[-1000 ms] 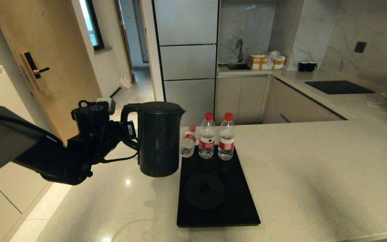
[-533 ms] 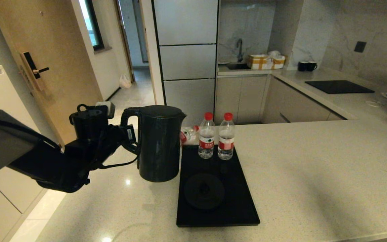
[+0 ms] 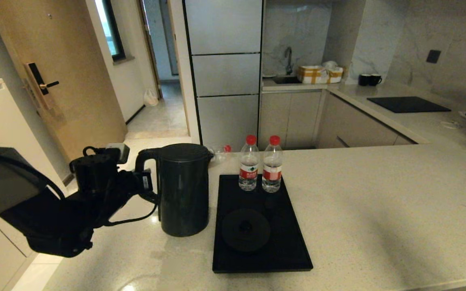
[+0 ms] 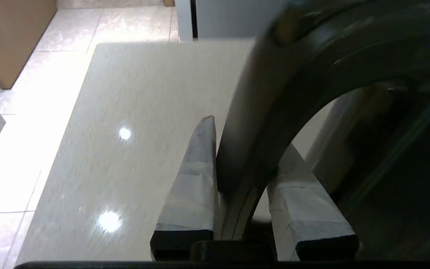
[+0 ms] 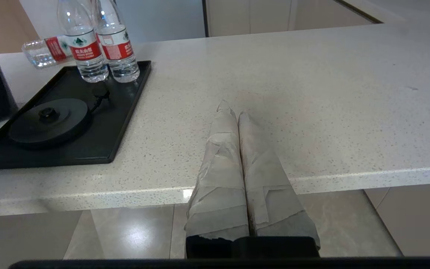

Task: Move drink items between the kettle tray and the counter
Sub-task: Place it on the left

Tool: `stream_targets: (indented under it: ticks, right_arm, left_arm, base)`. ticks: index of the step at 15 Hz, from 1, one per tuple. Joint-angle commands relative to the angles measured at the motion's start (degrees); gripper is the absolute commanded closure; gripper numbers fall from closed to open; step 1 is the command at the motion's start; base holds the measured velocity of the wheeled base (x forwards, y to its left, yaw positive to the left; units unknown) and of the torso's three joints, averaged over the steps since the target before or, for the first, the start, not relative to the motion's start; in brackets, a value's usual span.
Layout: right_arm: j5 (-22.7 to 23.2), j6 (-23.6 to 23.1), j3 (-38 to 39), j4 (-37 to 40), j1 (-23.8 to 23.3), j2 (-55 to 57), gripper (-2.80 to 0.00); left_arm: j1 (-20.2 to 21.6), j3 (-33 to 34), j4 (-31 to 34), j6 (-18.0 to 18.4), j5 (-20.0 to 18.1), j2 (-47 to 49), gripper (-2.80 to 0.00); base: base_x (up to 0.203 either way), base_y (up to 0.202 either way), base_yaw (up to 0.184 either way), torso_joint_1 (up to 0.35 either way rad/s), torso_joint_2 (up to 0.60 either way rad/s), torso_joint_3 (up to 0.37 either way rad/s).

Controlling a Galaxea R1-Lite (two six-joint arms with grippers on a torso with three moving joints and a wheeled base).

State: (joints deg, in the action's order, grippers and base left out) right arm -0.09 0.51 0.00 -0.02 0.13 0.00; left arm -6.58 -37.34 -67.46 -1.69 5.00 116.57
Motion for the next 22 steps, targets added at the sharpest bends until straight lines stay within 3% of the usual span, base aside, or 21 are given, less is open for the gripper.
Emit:
stream_targets:
  ticks: [1,5,22]
  right_arm:
    - [0.01,0.01,0.0,-0.06,0.04,0.0,0.0]
    - [0.01,0.01,0.0,0.02,0.04,0.0,0.0]
    - [0.01,0.01,0.0,0.02,0.04,0.0,0.0]
  left_arm:
    - [1.83,3.94,-5.14,1.25,-0.87,3.13,0.0]
    - [2.43,10.68,-12.48,2.8,-1.03,6.02,0.0]
    - [2.62,12.99,-16.04,4.32,-1.13,7.53,0.0]
  base:
    - [0.0,0.0,0.0,0.0,0.0,0.0]
    - [0.0,0.0,0.0,0.0,0.0,0.0]
    - [0.0,0.0,0.0,0.0,0.0,0.0]
